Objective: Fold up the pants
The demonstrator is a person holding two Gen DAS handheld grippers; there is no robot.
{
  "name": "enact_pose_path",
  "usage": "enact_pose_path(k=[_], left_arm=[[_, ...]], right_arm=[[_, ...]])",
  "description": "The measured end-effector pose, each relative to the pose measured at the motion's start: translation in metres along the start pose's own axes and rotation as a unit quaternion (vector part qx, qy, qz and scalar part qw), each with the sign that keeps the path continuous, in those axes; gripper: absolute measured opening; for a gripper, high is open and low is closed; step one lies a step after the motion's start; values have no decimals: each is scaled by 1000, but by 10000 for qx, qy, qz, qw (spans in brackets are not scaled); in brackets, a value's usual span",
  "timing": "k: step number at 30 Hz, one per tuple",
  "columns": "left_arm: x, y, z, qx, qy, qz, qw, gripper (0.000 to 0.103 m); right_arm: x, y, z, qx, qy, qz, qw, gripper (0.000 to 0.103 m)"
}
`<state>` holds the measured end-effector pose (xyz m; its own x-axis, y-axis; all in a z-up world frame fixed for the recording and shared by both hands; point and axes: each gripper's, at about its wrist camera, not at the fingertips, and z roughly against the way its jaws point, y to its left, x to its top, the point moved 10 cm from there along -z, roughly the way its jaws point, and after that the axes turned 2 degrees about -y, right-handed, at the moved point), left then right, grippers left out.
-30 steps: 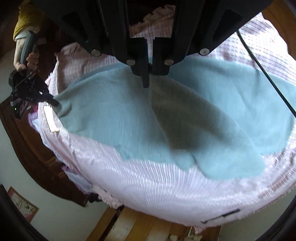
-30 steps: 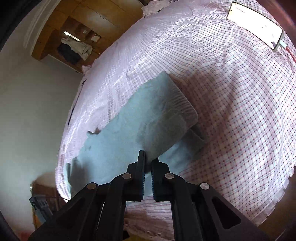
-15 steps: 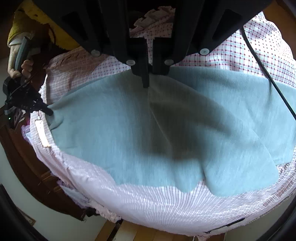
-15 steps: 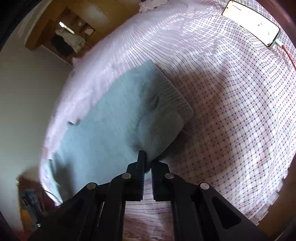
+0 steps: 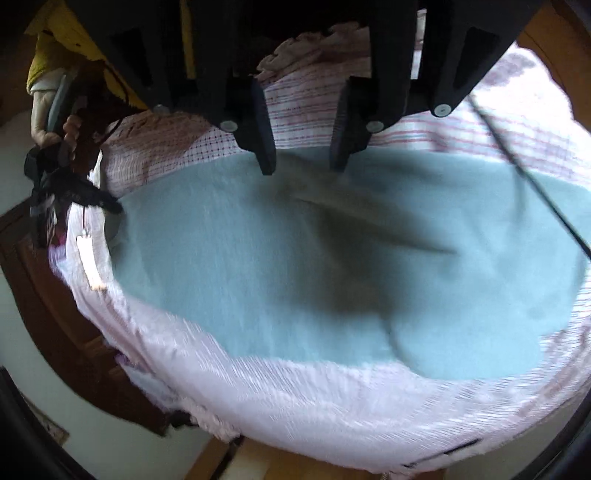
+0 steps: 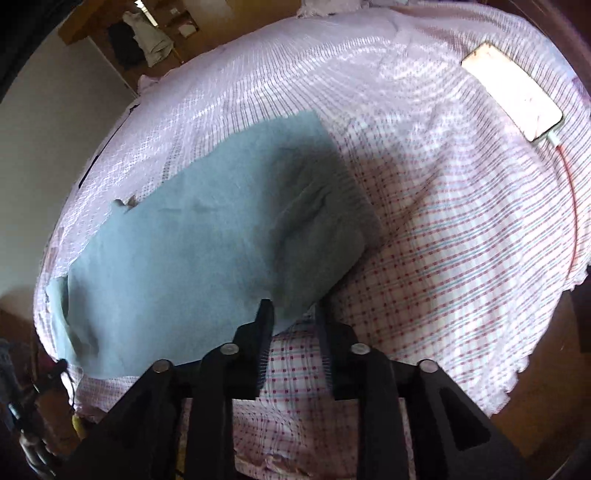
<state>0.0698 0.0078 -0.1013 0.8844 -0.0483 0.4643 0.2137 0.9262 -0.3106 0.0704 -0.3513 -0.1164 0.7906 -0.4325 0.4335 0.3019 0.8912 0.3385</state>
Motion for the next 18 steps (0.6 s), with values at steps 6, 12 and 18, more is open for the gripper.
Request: enact_pose_path(k=[6,12,18], left_arm=[[4,71,40,784,-485,703,9933,42],[13,140,62,1383,-795,1331,9782,42],[37,160,56,1006,-1036,1732,9742,46]], right_arm=[[9,1,17,-167,-223,179,9995,21],[20,19,26,-156,-504,423,9977,23],[20,39,8,-222,-475,807,9954,28]])
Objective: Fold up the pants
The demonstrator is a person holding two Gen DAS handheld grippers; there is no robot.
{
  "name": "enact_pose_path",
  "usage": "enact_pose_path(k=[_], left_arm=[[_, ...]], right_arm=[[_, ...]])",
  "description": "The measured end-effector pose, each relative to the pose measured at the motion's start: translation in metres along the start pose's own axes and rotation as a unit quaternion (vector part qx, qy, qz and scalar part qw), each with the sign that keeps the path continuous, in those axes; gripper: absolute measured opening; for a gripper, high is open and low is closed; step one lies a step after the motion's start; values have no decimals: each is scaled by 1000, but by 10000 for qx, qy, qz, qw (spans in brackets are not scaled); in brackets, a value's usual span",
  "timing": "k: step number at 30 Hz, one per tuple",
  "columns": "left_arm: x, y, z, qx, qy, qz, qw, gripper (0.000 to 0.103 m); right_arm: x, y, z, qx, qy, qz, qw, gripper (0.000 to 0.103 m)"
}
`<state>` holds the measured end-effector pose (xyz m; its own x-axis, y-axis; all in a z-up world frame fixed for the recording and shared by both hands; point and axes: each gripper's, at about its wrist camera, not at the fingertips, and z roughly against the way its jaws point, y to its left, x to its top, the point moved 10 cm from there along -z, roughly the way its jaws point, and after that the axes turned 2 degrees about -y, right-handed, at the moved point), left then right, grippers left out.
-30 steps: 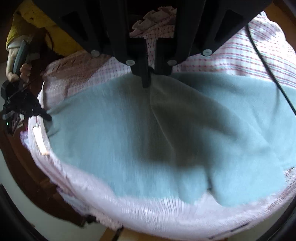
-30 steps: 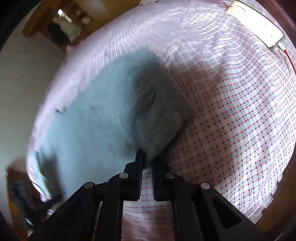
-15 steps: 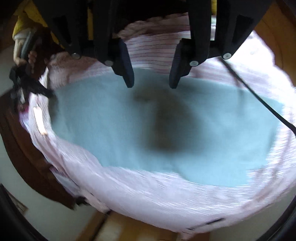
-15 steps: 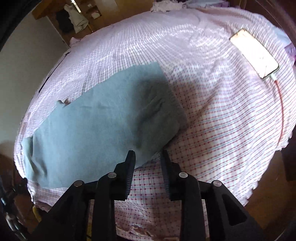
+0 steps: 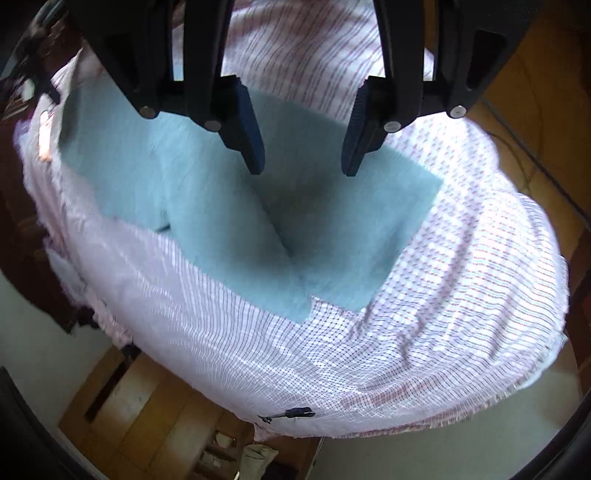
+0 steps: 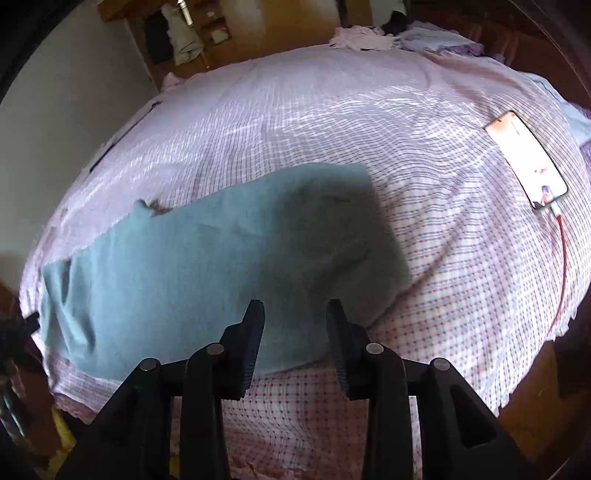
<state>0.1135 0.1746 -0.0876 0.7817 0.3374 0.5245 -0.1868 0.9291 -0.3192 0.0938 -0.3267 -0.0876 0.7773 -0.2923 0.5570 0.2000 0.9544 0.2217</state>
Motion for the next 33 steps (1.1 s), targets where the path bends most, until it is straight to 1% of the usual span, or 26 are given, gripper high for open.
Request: enact_pose_path(k=[3,6,9,12,16,17,18,19,20,22,24,27,29,31,33], left_arm=[[9,-15,-15,-136,-31,36,9999,48],[16,-27,-30,-216,-73,-55,9997,51],[23,-37,-50,-345,-30,-86,9994,51],[27,-47,-65,-482,-30,-97,9988,51],[30,-54,-79,-354,-186,-260,9989,51],[30,-54,-80,-340,-199,-289,9988,45],[30,-56,-80,-371,-228,-324,9985,26],[30,-58,-76,-430,-257,-373,9980,18],[31,-60,-73,-445,-275,-434,9977,12],[32,-63,-63,-491,-347,-512,9969,10],[34,-71,-49,-586,-416,-565,9958,9],[34,-93,-28,-771,-459,-783,9929,9],[30,-114,-16,-947,-467,-1017,9892,9],[21,-138,-6,-1178,-500,-1286,9834,9],[11,-160,-5,-1389,-441,-1521,9776,11]], right_arm=[[-3,4,-13,-74,79,89,9999,28],[-8,3,-25,-55,211,29,9998,28],[-13,1,-35,-50,321,-30,9995,28],[-16,1,-38,-57,335,-18,9994,28],[-16,1,-37,-29,322,24,9995,28],[-16,2,-37,-16,318,14,9995,28],[-16,2,-36,7,305,-8,9995,28],[-16,2,-36,25,290,-27,9996,28],[-15,2,-36,1,293,-44,9996,28],[-15,3,-35,25,270,-62,9996,28],[-16,4,-33,46,264,-66,9996,28],[-16,5,-27,67,232,-49,9997,28],[-15,6,-23,93,178,-31,9998,28],[-15,6,-19,101,125,0,9999,28],[-16,4,-17,83,103,10,9999,28]])
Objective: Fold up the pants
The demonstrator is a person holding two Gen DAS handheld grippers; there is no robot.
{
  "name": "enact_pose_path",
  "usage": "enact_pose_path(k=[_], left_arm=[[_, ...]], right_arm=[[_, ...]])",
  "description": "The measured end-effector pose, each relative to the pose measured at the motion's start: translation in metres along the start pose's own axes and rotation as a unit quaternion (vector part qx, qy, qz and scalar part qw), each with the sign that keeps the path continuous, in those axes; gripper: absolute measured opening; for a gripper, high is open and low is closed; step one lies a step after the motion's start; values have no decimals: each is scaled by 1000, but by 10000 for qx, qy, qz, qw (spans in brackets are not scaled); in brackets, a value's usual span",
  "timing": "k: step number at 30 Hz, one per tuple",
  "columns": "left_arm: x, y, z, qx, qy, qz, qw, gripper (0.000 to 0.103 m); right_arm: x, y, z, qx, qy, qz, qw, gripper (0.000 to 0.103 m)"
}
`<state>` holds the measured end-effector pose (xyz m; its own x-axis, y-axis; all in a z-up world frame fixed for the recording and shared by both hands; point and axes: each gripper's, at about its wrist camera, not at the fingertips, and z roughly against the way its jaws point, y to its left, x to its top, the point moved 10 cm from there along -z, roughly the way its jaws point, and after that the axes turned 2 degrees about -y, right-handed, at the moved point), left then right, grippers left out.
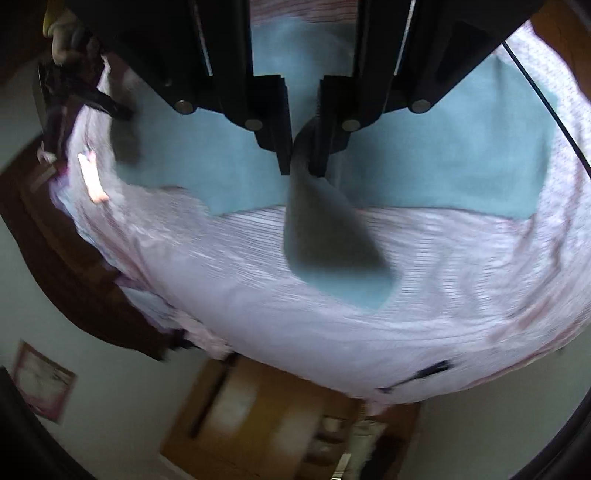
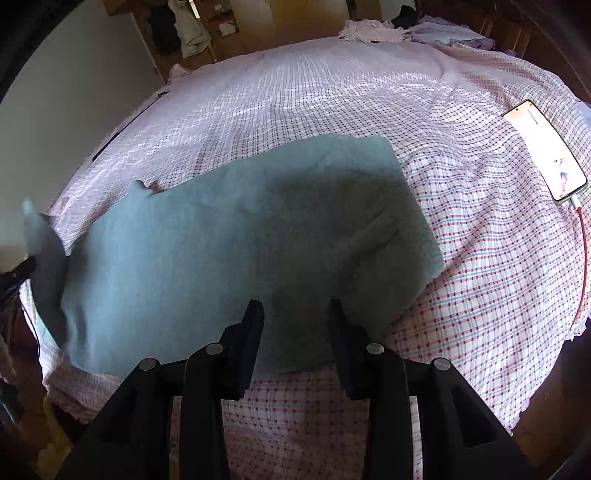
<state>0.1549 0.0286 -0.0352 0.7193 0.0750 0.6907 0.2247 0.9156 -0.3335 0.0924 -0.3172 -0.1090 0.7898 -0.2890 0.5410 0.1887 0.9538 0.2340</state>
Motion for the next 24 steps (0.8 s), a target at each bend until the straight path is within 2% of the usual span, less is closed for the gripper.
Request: enact_pose_path(k=[4,6,9,11,15,20,24], left_arm=[[-21,-38,-22,-388,395,-367,9978,19],[-30,-51,-27,-547,503,-483,9961,33],[-39,-67,-17,-592,429,-726,9947,45],[-37,-69,-12,-500,314,-898,9942,48],[-23,-66,-15,-65,181,-1238,9921,49],[-15,-54,-55,160,503,-1289,9903,49],[-22,-41,-87,438,808,-1321,9870,49]], right_arm=[[-5,-8,5,-9,3,-70,10000,28],[-8,-11,5,-20,14,-96,10000,28],[-10,-15,1,6,64,-183,9998,28],[-11,-14,-1,13,85,-208,9997,28],[-12,-11,-5,10,99,-195,9998,28],[-13,-12,-5,49,116,-204,9997,28],[-15,-14,-6,77,138,-247,9996,28]])
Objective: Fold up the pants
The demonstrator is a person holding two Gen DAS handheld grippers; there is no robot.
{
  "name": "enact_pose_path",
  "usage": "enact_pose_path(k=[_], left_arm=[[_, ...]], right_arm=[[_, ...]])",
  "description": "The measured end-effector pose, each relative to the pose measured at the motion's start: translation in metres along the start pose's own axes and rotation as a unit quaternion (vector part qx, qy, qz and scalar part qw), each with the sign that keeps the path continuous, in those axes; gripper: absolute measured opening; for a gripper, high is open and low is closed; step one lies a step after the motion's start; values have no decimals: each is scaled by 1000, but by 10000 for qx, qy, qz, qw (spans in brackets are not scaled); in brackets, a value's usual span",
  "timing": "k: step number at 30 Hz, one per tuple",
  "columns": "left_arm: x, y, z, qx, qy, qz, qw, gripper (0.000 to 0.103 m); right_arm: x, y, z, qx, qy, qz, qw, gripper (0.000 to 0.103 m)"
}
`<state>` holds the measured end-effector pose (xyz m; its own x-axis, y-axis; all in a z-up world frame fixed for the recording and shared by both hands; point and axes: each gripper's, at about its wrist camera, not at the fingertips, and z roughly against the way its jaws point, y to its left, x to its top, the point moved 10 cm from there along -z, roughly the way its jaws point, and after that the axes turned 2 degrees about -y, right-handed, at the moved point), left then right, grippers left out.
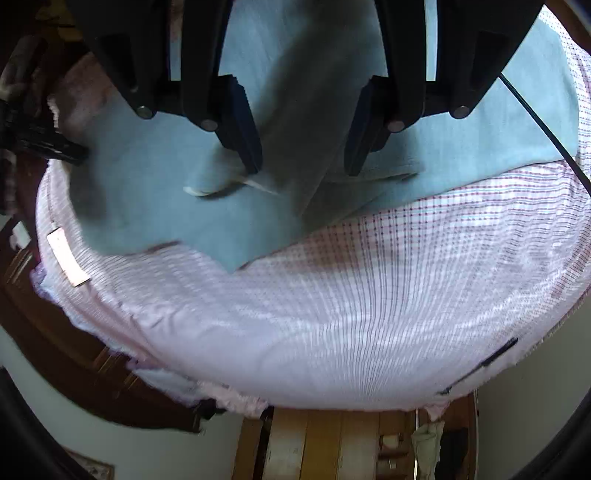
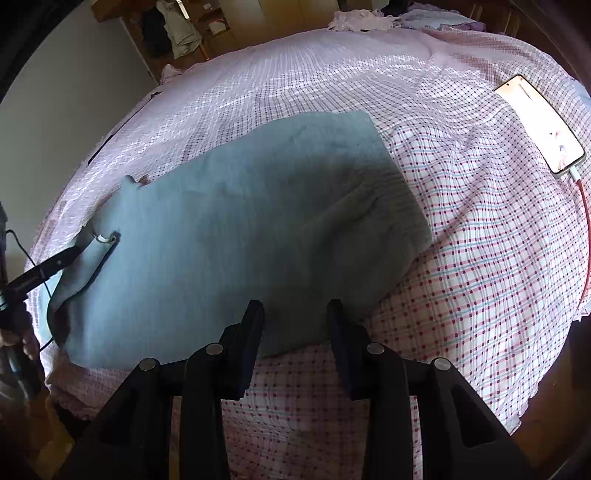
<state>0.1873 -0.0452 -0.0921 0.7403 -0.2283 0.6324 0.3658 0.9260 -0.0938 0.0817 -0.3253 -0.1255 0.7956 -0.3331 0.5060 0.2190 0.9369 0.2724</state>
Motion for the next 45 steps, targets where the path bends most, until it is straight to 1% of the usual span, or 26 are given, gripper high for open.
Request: enact_pose_path(k=[4,5,6,7,8,10,14,17,20,22,24,28,31,33,36,38,40,42,45], left_arm=[[-4,-1,-14,59,114,2,9999,47],[-4,-2,-14,56,126,-28,9999,36],[-5,-5,-15,0,158,-86,9998,8],[-7,-7,-15,-73,232,-132,9996,3],[-8,-6,-15,-81,261,-125,9995,3],[-7,-3,-7,-110,140,-47,9998,3],[6,13,28,-55,-347,233,9991,3],[14,40,56,100,-725,600,9955,3],[11,79,88,406,-1059,1042,9881,3],[4,103,105,620,-1191,1310,9822,3],[-13,133,123,867,-1256,1685,9738,3],[-46,174,138,1025,-1178,2381,9586,3],[-82,197,135,1090,-923,2807,9491,3],[-103,204,125,1059,-715,3043,9440,3],[-131,215,109,1050,-436,3278,9379,3],[-144,218,101,998,-319,3433,9333,3],[-151,220,96,878,-323,3598,9283,3],[-151,219,95,842,-349,3609,9282,3],[-151,217,95,827,-387,3532,9311,3]], right_arm=[[-1,0,-3,-45,10,6,10000,28],[-1,1,-4,-51,10,12,10000,28],[-1,1,-4,-51,8,13,10000,28],[0,1,-4,-44,4,11,10000,28],[0,1,-4,-34,1,5,10000,28],[0,0,-4,-18,4,-8,10000,28],[0,1,-4,-33,6,-14,10000,28],[0,0,-4,-27,3,-40,10000,28],[0,0,-4,-35,14,-52,10000,28],[1,0,-5,-73,32,-51,10000,28],[3,2,-7,-144,62,-24,9999,28],[9,17,-8,-143,122,148,9997,29],[16,40,-9,-48,178,482,9987,28],[23,61,-9,44,209,818,9964,28],[32,107,-11,317,310,1439,9886,29],[35,147,-17,654,474,1826,9799,29],[36,186,-24,1003,656,2141,9694,29],[34,226,-32,1275,770,2475,9574,29],[34,294,-46,1576,932,3055,9344,29]])
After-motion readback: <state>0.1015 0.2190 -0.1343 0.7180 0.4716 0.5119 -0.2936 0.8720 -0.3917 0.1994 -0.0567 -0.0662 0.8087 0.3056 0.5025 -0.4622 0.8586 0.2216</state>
